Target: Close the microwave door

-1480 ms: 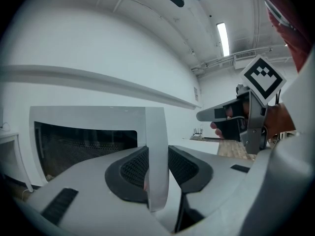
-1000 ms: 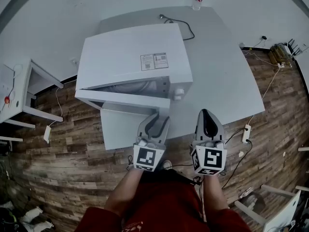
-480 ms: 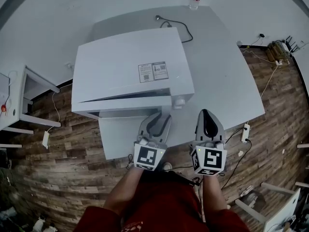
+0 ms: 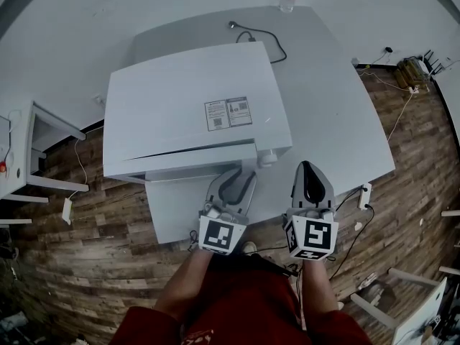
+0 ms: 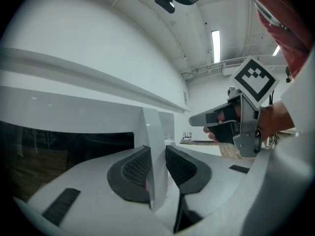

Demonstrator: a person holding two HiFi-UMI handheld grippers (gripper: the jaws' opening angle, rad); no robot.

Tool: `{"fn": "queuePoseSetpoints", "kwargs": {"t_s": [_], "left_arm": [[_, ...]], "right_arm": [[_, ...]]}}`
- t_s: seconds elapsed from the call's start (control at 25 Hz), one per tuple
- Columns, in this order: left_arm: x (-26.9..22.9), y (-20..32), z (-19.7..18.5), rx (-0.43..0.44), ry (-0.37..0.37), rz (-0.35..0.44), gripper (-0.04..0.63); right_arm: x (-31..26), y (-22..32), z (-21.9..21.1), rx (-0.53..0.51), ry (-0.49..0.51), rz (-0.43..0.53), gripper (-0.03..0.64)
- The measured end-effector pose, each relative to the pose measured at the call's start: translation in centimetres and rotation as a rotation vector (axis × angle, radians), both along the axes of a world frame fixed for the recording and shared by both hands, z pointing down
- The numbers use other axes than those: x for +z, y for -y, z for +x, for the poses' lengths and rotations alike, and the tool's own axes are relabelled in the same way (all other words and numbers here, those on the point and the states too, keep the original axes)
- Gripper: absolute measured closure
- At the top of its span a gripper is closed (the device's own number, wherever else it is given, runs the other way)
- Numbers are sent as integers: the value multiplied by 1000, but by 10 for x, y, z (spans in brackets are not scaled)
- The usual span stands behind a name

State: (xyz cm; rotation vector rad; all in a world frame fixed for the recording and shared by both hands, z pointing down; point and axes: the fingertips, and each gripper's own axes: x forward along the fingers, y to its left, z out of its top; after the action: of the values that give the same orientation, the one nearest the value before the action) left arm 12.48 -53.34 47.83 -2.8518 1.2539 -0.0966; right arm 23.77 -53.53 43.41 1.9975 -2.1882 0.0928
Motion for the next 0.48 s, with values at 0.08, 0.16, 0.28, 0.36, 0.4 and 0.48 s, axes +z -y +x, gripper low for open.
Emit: {"fn": "queuePoseSetpoints", "kwargs": {"t_s": [0.08, 0.16, 0.28, 0.36, 0.4, 0.48], "left_arm": [[-1, 2, 0, 5, 8, 10, 483], [-1, 4, 1, 7, 20, 17, 483], [0, 11, -1, -7, 40, 15, 489], [1, 13, -1, 2, 39, 12, 497], [0, 12, -1, 10, 40, 15, 497], [0, 12, -1, 16, 44, 10, 497]], "right_arm": [[-1, 2, -1, -1, 2, 4, 589], [-2, 3, -2, -1, 1, 8, 589], [-1, 2, -2, 3, 1, 8, 589], [-1, 0, -3, 4, 1, 5, 589], [-1, -1, -4, 4, 0, 4, 589], [-1, -2, -4, 4, 0, 4, 589]]}}
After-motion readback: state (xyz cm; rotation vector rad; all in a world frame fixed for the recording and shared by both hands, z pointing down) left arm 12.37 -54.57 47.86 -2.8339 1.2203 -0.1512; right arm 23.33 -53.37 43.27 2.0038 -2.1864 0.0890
